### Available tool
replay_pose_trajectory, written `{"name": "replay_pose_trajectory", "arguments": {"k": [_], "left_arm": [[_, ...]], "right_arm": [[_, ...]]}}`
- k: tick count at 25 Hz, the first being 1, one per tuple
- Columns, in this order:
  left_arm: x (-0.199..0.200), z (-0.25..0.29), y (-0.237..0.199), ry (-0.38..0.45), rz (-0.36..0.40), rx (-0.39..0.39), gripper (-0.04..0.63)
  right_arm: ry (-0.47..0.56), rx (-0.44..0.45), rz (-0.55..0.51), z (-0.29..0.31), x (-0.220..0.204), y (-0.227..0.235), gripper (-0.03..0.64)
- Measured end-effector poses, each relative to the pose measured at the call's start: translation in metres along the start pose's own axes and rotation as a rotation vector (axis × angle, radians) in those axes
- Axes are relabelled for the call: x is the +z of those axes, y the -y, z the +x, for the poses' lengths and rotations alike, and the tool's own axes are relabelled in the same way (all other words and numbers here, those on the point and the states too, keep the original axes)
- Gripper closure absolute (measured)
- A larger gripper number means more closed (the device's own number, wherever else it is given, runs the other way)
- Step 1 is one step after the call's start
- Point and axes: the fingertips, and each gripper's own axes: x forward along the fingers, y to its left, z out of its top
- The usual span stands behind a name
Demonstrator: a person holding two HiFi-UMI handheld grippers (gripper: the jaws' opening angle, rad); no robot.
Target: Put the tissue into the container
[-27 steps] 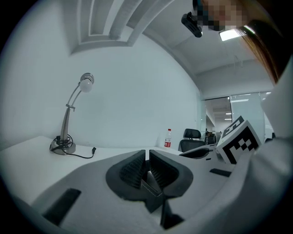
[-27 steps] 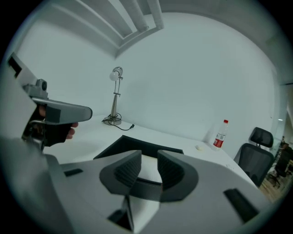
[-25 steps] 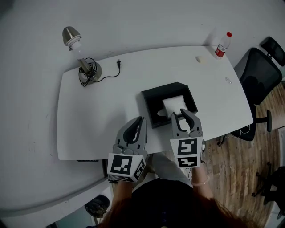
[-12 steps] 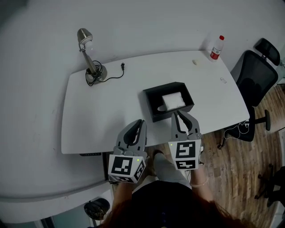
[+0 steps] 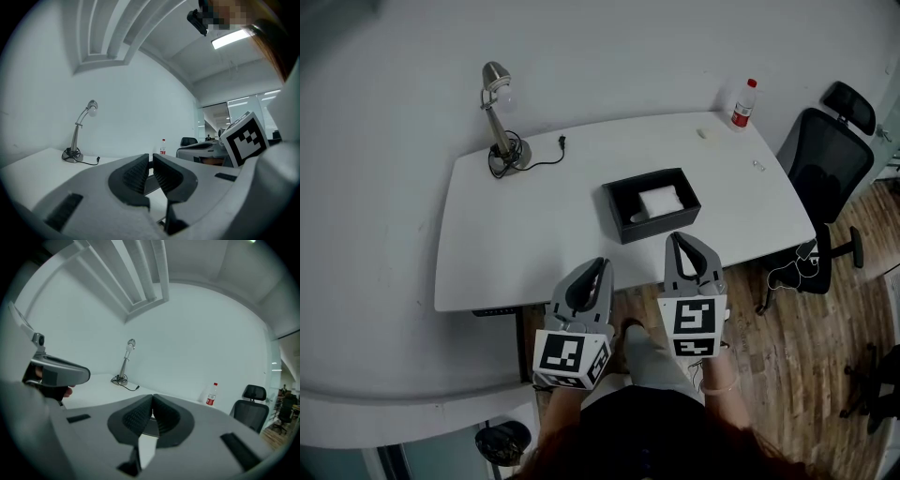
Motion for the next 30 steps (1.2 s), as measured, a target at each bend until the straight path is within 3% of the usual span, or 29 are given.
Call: {"name": "replay_pose_trajectory", "arguments": {"k": [10,30], "left_arm": [[0.007,-0.037,0.015,0.018,0.004,0.001,0.551],[0.013,-0.057,0.051,0.033,0.024,0.024,0.551]], "right_arm": [[0.075,0.018,0.085,-0.041,0.019,-0.010,0.597],[0.179,0.155,0.115,-0.106,0.030,-0.024,0.598]]}}
